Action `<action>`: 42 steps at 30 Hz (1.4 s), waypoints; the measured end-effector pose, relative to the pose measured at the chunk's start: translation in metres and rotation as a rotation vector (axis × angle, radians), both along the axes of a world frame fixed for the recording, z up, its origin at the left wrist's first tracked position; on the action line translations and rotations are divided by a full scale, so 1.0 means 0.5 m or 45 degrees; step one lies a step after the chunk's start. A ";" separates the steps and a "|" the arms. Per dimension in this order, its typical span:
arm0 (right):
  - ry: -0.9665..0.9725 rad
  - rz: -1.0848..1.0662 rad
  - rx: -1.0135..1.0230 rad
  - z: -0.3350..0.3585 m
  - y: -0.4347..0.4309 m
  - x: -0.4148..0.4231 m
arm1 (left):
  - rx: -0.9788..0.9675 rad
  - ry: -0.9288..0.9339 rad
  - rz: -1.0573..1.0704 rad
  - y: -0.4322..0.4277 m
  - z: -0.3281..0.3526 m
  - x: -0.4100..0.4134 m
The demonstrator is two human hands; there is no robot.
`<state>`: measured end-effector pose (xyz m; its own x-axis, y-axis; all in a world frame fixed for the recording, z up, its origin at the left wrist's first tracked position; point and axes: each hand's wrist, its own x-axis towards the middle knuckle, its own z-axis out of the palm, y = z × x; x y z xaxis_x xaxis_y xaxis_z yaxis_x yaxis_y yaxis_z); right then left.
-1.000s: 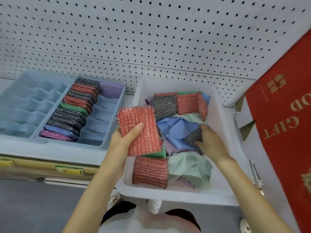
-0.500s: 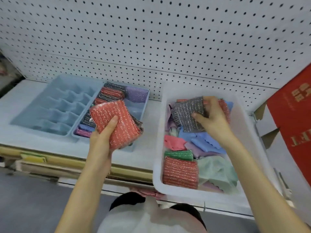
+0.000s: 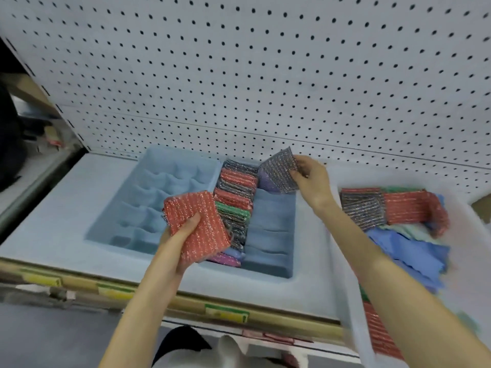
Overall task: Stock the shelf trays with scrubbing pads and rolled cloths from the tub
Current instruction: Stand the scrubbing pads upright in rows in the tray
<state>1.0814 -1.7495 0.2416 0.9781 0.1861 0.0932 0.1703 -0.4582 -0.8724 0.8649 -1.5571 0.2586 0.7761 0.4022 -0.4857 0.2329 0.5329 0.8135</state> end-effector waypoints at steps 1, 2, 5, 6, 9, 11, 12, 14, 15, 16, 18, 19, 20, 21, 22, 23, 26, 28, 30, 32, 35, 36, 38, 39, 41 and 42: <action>-0.025 -0.034 -0.002 -0.006 0.009 0.007 | -0.014 0.001 -0.038 0.013 -0.005 0.006; -0.067 -0.036 -0.035 -0.013 0.015 0.013 | -0.025 0.006 -0.081 0.024 -0.008 0.011; -0.204 0.082 -0.316 -0.040 0.023 0.036 | -0.042 0.031 -0.187 0.050 -0.020 0.027; -0.224 0.112 -0.441 -0.047 0.024 0.041 | -0.052 0.034 -0.211 0.056 -0.025 0.032; -0.315 0.165 -0.650 -0.068 0.028 0.048 | -0.075 0.044 -0.215 0.069 -0.037 0.049; -0.326 0.174 -0.693 -0.084 0.036 0.049 | -0.080 0.038 -0.207 0.071 -0.046 0.061; -0.317 0.175 -0.698 -0.094 0.040 0.051 | -0.083 0.032 -0.215 0.071 -0.050 0.066; -0.289 0.152 -0.720 -0.111 0.044 0.058 | -0.074 0.025 -0.251 0.069 -0.058 0.073; -0.312 0.140 -0.741 -0.117 0.044 0.059 | -0.070 0.027 -0.274 0.069 -0.061 0.074; -0.381 0.147 -0.779 -0.128 0.043 0.062 | -0.069 0.031 -0.295 0.068 -0.064 0.075; -0.517 0.162 -0.848 -0.150 0.036 0.065 | -0.075 0.039 -0.320 0.068 -0.069 0.077; -0.543 0.141 -0.847 -0.152 0.034 0.064 | -0.078 0.043 -0.324 0.069 -0.071 0.078; -0.548 0.110 -0.821 -0.150 0.034 0.063 | -0.076 0.044 -0.326 0.069 -0.071 0.079; -0.533 0.070 -0.768 -0.146 0.035 0.062 | -0.072 0.041 -0.328 0.069 -0.070 0.080; -0.501 0.003 -0.679 -0.135 0.038 0.056 | -0.061 0.033 -0.337 0.068 -0.068 0.081; -0.437 -0.084 -0.545 -0.113 0.043 0.045 | -0.045 0.023 -0.350 0.065 -0.065 0.083; -0.020 -0.121 -0.013 -0.008 0.076 -0.046 | 0.013 -0.006 -0.353 0.052 -0.053 0.092; 0.333 0.100 0.313 0.052 0.104 -0.139 | 0.046 -0.021 -0.343 0.039 -0.045 0.102; 0.476 0.204 0.372 0.075 0.125 -0.206 | 0.076 -0.047 -0.355 0.025 -0.038 0.111; 0.471 0.104 0.355 0.072 0.134 -0.228 | 0.091 -0.069 -0.348 0.014 -0.032 0.117; 0.523 0.004 0.332 0.070 0.138 -0.232 | 0.136 -0.093 -0.376 0.003 -0.028 0.119; 0.540 0.003 0.317 0.069 0.139 -0.233 | 0.139 -0.095 -0.385 0.000 -0.029 0.120; 0.554 -0.018 0.349 0.068 0.140 -0.236 | 0.138 -0.100 -0.392 -0.002 -0.031 0.122; 0.558 -0.040 0.397 0.067 0.138 -0.236 | 0.137 -0.099 -0.390 -0.003 -0.030 0.123; 0.570 -0.078 0.518 0.064 0.131 -0.236 | 0.105 -0.098 -0.384 0.000 -0.032 0.125; 0.584 -0.087 0.566 0.061 0.126 -0.234 | 0.082 -0.097 -0.375 0.003 -0.032 0.125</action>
